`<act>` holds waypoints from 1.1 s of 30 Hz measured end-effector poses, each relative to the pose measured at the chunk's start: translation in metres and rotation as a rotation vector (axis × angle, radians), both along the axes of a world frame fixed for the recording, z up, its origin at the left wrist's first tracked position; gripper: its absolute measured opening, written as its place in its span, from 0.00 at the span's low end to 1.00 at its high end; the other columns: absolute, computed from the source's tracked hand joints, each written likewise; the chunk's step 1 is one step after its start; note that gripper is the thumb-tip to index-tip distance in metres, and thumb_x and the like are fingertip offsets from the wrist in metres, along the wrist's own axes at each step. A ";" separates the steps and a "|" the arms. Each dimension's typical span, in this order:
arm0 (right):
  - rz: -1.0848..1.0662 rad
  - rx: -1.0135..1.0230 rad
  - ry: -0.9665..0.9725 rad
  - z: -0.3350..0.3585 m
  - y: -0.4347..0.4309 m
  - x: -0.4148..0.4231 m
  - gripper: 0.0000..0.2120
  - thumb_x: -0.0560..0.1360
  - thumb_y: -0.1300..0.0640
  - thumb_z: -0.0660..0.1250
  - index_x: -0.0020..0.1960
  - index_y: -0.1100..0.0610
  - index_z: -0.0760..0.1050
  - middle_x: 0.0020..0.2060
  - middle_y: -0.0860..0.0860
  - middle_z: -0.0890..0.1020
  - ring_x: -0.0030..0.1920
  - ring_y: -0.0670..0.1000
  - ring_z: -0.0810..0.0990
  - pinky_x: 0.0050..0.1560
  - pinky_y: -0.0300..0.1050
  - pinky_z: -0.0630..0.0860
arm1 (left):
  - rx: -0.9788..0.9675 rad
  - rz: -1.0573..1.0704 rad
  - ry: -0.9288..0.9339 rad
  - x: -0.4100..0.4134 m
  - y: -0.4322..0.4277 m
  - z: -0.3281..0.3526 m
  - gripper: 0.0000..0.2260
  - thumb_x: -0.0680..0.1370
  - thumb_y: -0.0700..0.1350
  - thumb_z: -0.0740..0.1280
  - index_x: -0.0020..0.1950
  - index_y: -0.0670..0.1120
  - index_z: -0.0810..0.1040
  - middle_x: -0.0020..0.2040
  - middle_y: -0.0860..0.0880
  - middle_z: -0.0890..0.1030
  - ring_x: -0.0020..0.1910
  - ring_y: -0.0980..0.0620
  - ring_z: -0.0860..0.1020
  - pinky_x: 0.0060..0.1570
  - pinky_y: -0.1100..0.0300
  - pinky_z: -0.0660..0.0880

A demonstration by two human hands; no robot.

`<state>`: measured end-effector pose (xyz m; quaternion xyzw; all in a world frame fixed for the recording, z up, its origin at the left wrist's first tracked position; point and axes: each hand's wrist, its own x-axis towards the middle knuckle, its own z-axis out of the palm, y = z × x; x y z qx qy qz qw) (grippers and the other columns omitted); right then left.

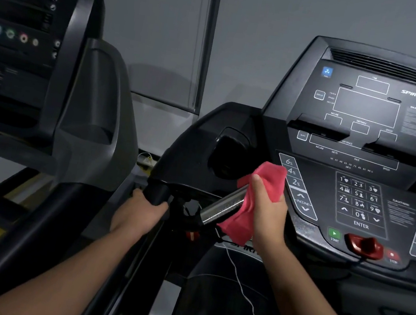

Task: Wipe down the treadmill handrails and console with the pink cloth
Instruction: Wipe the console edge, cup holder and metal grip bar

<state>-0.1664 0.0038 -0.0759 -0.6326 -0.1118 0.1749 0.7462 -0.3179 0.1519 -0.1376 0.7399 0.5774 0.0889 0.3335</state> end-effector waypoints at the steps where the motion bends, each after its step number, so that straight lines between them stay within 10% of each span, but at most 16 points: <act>1: 0.026 -0.051 0.001 0.004 -0.001 0.003 0.05 0.73 0.56 0.71 0.47 0.56 0.79 0.37 0.50 0.82 0.37 0.46 0.80 0.42 0.39 0.76 | 0.000 0.001 0.000 0.000 0.000 0.000 0.27 0.74 0.59 0.63 0.66 0.44 0.65 0.46 0.48 0.75 0.38 0.49 0.73 0.34 0.57 0.68; 12: 0.196 -0.990 -0.658 0.050 0.012 0.018 0.12 0.72 0.51 0.63 0.51 0.57 0.76 0.44 0.55 0.82 0.48 0.59 0.80 0.47 0.46 0.73 | 0.017 -0.005 0.005 0.000 0.000 0.001 0.26 0.74 0.58 0.64 0.64 0.43 0.66 0.46 0.48 0.73 0.40 0.47 0.71 0.37 0.57 0.68; 16: -0.087 -0.719 -0.798 0.025 0.009 0.007 0.05 0.71 0.54 0.64 0.44 0.55 0.72 0.39 0.53 0.79 0.41 0.58 0.77 0.41 0.48 0.71 | 0.019 -0.001 0.009 -0.001 0.001 -0.001 0.26 0.73 0.59 0.64 0.64 0.44 0.66 0.45 0.48 0.73 0.40 0.46 0.72 0.39 0.56 0.69; 21: -0.200 -0.001 -0.263 -0.014 0.009 -0.021 0.16 0.74 0.56 0.70 0.58 0.50 0.67 0.48 0.45 0.76 0.46 0.37 0.77 0.52 0.32 0.73 | 0.019 0.001 0.018 -0.001 0.001 -0.003 0.25 0.73 0.60 0.63 0.63 0.45 0.67 0.44 0.49 0.74 0.37 0.49 0.72 0.34 0.58 0.67; 28: 0.092 -0.065 -0.071 -0.049 0.010 -0.053 0.34 0.73 0.32 0.58 0.64 0.60 0.68 0.56 0.57 0.77 0.59 0.52 0.77 0.64 0.47 0.71 | 0.027 -0.001 -0.004 -0.003 0.003 -0.004 0.25 0.73 0.60 0.64 0.62 0.46 0.67 0.44 0.49 0.75 0.36 0.49 0.73 0.33 0.58 0.67; 33: -0.016 0.036 -0.093 -0.024 0.007 -0.023 0.10 0.78 0.50 0.63 0.55 0.54 0.71 0.50 0.52 0.79 0.49 0.47 0.79 0.59 0.44 0.74 | -0.002 -0.005 -0.025 -0.004 0.005 -0.003 0.25 0.73 0.60 0.65 0.63 0.47 0.67 0.47 0.49 0.76 0.41 0.47 0.74 0.37 0.57 0.69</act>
